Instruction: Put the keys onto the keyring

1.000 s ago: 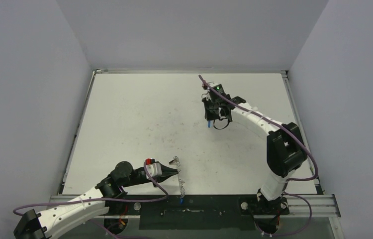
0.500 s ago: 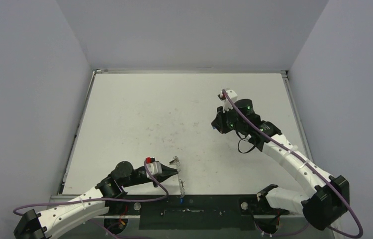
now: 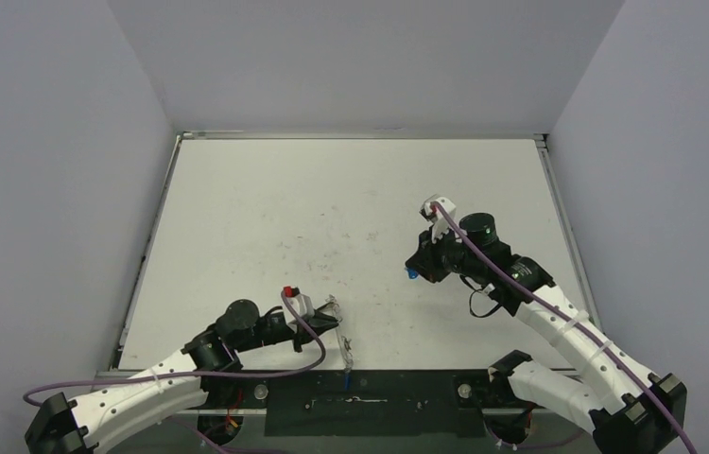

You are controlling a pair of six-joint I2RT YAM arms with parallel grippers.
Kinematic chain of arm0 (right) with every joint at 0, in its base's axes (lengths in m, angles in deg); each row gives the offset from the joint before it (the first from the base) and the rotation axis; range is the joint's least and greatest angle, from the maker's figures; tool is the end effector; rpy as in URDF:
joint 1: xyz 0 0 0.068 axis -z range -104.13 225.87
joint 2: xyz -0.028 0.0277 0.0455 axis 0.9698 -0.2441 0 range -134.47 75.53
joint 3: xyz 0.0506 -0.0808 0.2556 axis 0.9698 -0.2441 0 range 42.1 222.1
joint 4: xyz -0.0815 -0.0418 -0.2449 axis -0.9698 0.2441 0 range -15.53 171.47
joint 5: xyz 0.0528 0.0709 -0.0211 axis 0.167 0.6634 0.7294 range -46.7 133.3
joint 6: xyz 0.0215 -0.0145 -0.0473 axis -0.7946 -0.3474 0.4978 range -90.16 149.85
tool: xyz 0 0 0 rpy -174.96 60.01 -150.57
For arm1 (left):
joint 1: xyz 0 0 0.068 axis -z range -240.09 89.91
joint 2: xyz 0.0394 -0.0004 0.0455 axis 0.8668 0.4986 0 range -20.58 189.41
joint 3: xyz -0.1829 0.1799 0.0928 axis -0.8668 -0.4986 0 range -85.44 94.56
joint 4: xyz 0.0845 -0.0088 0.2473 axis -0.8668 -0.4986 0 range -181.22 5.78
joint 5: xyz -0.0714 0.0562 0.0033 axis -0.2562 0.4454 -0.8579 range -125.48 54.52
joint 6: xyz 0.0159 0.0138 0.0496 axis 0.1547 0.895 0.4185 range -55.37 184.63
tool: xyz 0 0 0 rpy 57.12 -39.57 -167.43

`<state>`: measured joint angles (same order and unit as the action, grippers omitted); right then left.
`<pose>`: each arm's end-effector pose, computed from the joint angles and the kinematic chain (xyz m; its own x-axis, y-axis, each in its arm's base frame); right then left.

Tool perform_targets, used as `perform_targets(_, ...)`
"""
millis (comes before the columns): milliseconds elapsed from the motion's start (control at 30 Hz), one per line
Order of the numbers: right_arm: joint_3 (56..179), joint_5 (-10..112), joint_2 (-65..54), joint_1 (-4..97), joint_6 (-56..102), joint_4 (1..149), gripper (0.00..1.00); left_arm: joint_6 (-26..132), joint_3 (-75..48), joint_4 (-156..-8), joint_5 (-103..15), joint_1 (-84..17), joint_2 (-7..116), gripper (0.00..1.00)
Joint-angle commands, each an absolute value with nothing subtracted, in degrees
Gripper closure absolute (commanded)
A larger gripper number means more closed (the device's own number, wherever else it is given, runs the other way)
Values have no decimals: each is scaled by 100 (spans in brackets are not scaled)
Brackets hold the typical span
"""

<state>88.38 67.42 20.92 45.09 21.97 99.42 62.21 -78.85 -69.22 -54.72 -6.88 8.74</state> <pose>0.1705 0.1186 0.2941 -0.5713 -0.1947 -0.7973 -0.6888 0.6420 0.3367 0.0779 -0.1236 0.1890 -0.1206 0.0948 -0.9882 0.9474 0.3081 -0.0861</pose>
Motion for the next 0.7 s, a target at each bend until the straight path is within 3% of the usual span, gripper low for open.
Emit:
perform_targets(0,8809,6974,2066,4147,2342,9804,100,6261,-7563,-6873,-5488,-664,983,100)
perform_targets(167,8852,6888,1853,3276,2448,9623,100,6393,-7592,-6763,-5711,-665,1038,100)
perform_targets(667,9126,6935,697,2085,2513,9297,100,6628,-7719,-6034,-5982,-659,1132,100)
